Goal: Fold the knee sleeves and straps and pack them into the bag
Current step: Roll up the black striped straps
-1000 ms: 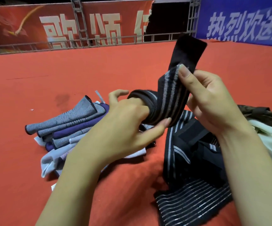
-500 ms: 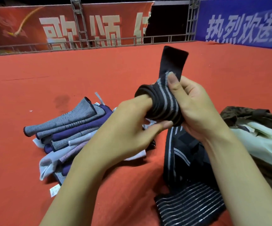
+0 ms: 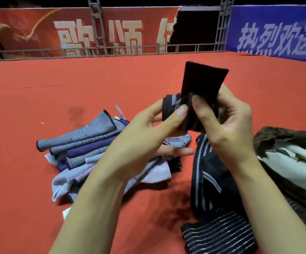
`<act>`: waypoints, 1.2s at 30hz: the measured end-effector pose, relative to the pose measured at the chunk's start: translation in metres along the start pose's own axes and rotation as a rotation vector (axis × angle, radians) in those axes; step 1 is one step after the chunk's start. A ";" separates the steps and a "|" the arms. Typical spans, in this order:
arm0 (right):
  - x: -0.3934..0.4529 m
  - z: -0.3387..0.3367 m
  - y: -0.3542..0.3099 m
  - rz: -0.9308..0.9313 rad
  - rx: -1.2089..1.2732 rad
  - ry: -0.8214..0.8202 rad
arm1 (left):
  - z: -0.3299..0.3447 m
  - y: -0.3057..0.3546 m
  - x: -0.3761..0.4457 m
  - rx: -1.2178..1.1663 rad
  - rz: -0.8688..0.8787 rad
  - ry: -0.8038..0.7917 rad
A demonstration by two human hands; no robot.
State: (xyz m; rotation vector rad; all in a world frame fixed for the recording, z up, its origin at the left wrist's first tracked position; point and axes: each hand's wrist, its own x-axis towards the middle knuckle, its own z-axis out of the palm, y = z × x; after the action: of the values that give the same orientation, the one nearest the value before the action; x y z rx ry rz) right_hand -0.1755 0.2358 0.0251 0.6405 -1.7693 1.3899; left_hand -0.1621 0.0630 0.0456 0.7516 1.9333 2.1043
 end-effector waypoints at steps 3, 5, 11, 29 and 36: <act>0.001 0.001 -0.003 0.073 0.032 0.026 | -0.002 -0.008 0.006 0.075 0.085 0.100; 0.002 -0.001 -0.003 0.129 0.078 0.066 | -0.001 -0.015 0.011 0.208 0.173 0.166; 0.010 -0.018 -0.005 0.209 0.095 0.031 | -0.010 -0.025 0.013 0.658 0.378 0.179; 0.014 -0.042 0.015 0.392 -0.077 -0.175 | -0.001 -0.037 0.015 0.616 0.371 0.036; 0.013 -0.038 0.020 0.242 -0.434 -0.165 | 0.003 -0.055 0.030 0.620 0.158 0.062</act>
State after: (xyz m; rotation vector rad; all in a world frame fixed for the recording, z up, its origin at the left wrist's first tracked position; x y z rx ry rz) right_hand -0.1882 0.2784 0.0286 0.3199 -2.2511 1.0699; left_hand -0.1974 0.0865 -0.0009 0.9750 2.6768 1.6025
